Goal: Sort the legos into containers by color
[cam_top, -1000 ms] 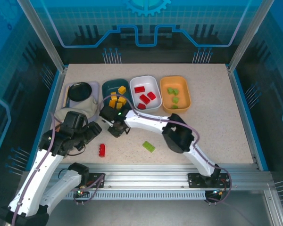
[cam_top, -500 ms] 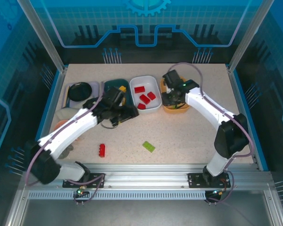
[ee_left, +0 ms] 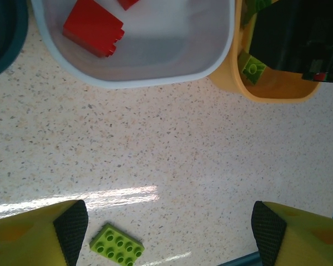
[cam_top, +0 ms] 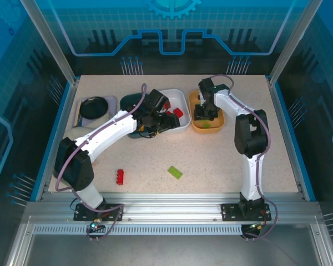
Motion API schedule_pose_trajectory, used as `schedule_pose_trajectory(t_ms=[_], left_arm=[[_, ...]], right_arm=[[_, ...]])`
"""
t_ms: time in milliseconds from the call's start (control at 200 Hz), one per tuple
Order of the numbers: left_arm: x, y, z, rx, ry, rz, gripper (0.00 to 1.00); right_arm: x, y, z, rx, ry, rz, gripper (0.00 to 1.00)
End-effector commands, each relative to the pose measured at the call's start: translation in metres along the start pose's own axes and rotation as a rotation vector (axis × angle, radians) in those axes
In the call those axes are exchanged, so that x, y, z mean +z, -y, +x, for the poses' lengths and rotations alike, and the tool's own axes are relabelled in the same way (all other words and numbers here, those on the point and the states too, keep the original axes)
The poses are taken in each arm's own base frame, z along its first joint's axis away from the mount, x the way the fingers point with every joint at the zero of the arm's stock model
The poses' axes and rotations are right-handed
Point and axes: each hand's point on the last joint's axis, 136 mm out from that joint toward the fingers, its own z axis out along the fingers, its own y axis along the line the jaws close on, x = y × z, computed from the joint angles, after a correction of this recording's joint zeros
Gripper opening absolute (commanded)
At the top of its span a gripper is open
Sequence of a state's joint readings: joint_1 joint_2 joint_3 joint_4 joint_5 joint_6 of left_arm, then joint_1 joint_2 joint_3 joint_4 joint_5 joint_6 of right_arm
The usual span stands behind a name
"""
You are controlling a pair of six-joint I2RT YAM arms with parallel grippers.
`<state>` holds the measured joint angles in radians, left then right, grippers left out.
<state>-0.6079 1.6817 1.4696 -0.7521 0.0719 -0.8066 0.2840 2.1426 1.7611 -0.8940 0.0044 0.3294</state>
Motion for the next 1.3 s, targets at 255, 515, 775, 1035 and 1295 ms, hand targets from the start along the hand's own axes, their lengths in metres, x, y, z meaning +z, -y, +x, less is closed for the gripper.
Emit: schedule_pose_trajectory(t_ms=[255, 515, 775, 1035, 1295], left_arm=[[-0.052, -0.071, 0.035, -0.073, 0.0, -0.243, 0.83], [-0.084, -0.183, 0.093, -0.223, -0.097, -0.471, 0.86], [-0.051, -0.243, 0.117, -0.274, -0.212, -0.553, 0.86], [-0.011, -0.259, 0.122, -0.252, -0.225, -0.538, 0.73], [0.007, -0.271, 0.127, -0.228, -0.258, -0.568, 0.35]], right_arm=[[-0.041, -0.011, -0.007, -0.035, 0.048, -0.059, 0.62], [-0.126, -0.112, 0.029, -0.335, 0.311, -0.29, 0.68], [-0.133, -0.221, 0.168, -0.584, 0.197, -0.731, 0.77], [-0.118, -0.234, 0.22, -0.644, 0.061, -0.788, 0.74], [-0.117, -0.23, 0.211, -0.627, 0.075, -0.75, 0.73]])
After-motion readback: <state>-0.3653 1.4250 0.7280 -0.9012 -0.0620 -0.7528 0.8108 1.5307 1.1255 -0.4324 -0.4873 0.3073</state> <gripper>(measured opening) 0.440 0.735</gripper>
